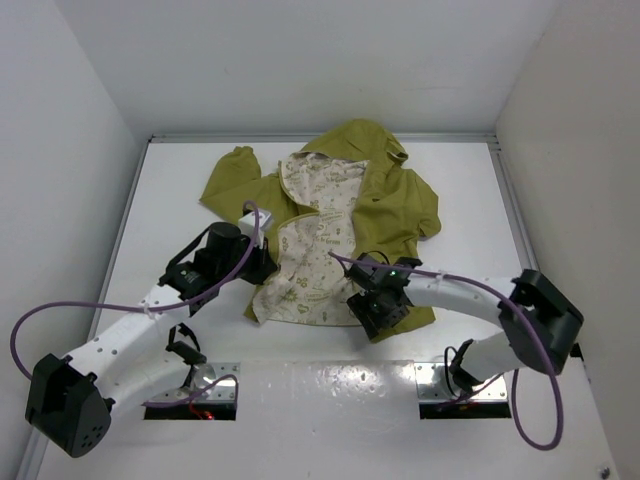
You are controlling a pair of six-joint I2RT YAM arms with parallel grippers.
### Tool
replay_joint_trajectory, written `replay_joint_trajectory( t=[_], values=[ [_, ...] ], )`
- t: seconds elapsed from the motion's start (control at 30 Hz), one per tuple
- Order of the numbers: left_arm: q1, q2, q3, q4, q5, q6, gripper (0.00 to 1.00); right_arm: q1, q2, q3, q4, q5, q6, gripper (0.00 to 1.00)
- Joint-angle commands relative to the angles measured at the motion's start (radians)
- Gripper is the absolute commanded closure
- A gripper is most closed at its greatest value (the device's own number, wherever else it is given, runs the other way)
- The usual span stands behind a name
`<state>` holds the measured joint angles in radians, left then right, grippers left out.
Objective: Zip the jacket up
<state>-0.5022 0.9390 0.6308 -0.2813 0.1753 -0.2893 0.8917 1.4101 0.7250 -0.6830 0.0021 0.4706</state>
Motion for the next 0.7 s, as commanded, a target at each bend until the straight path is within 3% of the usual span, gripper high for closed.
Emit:
replay_joint_trajectory(
  t=[0.0, 0.1, 0.47, 0.67],
  values=[
    [0.007, 0.001, 0.009, 0.034, 0.001, 0.007, 1.00, -0.004, 0.091, 0.068, -0.065, 0.088, 0.019, 0.41],
    [0.007, 0.001, 0.009, 0.034, 0.001, 0.007, 1.00, -0.007, 0.133, 0.085, -0.069, 0.127, 0.022, 0.44],
    [0.007, -0.017, -0.020, 0.045, -0.008, 0.007, 1.00, 0.006, 0.178, 0.088, -0.030, 0.134, 0.046, 0.29],
    [0.007, -0.026, -0.029, 0.054, -0.008, 0.007, 1.00, 0.004, 0.211, 0.067, 0.016, 0.119, 0.051, 0.30]
  ],
)
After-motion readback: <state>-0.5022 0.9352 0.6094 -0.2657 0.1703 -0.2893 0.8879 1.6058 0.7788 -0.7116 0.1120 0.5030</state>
